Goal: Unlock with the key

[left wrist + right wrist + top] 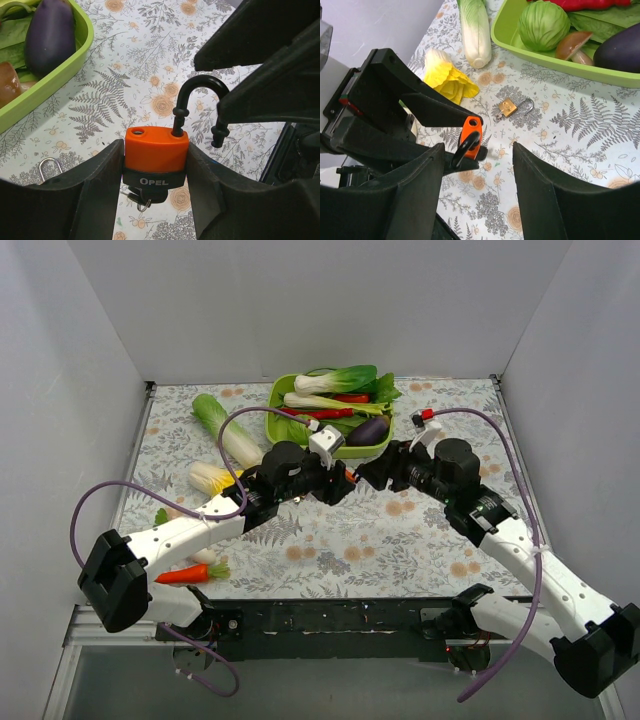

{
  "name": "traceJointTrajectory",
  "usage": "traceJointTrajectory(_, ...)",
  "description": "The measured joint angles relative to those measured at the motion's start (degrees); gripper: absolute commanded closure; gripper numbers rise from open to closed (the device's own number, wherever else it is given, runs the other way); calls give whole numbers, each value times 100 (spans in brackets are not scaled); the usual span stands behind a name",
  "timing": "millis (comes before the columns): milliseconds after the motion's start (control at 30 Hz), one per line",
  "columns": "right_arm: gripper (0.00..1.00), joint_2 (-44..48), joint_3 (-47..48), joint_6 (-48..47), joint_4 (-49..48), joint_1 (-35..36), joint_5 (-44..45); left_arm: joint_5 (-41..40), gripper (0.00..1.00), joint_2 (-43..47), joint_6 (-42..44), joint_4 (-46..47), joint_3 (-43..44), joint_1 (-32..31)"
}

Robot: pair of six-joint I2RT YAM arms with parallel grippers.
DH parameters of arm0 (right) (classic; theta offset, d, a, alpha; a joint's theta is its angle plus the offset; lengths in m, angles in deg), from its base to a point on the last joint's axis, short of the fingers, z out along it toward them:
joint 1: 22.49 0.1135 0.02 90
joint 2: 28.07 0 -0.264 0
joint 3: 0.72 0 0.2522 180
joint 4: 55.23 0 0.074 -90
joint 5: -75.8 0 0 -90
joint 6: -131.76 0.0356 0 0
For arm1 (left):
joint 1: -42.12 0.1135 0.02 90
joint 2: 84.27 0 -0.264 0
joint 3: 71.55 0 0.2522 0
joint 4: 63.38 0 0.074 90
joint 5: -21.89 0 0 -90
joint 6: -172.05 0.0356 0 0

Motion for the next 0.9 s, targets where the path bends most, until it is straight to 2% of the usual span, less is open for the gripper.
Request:
traceJointTrajectory(300,44,-164,-319,192,-514,0,-140,-28,100,0,66,-76,0,-20)
traceJointTrajectory(633,67,-229,-549,289,-1021,0,-328,-7,100,0,70,-79,0,-20)
traceJointTrajectory(800,68,-245,-643,361,-1126,0,-426,-7,100,0,72,-98,0,-20)
traceJointTrajectory(900,62,-249,-656,380,-1156,0,-444,-7,100,0,72,-118,0,-20)
